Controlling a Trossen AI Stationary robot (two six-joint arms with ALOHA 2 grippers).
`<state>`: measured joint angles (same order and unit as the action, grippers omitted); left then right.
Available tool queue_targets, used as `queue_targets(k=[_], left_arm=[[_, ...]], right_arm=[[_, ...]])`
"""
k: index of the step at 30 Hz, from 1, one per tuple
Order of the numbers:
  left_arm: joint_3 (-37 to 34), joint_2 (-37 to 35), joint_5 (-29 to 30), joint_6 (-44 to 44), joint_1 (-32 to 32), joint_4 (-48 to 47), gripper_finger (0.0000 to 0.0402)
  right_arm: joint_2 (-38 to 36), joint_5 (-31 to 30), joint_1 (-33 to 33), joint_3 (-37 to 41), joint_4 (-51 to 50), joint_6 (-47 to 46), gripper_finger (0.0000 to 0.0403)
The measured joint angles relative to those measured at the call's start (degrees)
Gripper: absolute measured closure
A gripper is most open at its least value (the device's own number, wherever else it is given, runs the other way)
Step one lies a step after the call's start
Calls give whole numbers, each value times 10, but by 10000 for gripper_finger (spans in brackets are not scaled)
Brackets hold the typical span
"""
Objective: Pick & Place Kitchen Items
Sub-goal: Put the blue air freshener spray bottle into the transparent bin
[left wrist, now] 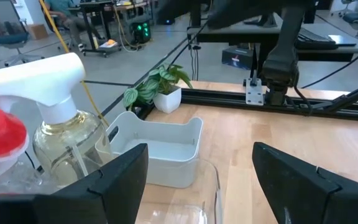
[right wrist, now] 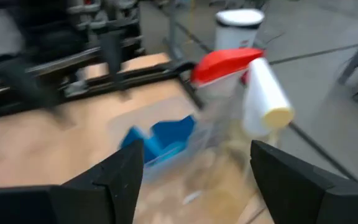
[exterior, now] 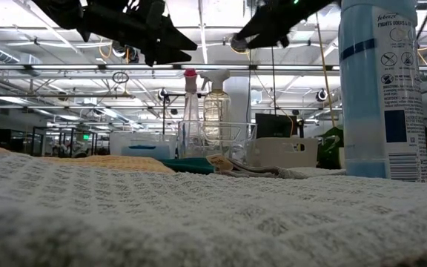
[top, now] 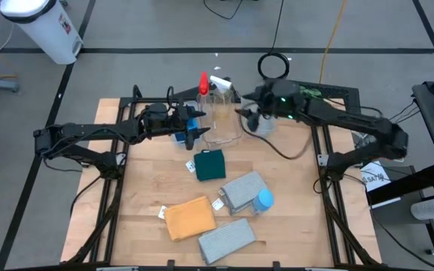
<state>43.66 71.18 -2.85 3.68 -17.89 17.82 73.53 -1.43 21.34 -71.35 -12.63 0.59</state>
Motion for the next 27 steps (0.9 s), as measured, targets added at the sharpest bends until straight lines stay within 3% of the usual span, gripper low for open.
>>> queue_targets(k=[7,13,17,21,27], left_arm=[[0,0,0,-2,0,-14,115],[0,0,0,-26,0,-14,114],[0,0,0,-29,0,-18,114],[0,0,0,-48,0,-33,114],[0,0,0,-69,0,-52,114]], right_arm=[[-104,1,-107,0,-156,-34,160],[-182,-3,-190,0,-320,-134,173],[-220,-48,-251,1,-405,-203,184],[-258,-107,-313,24,-426,-263,198],[-314,-108,-394,124,-371,-296,214]])
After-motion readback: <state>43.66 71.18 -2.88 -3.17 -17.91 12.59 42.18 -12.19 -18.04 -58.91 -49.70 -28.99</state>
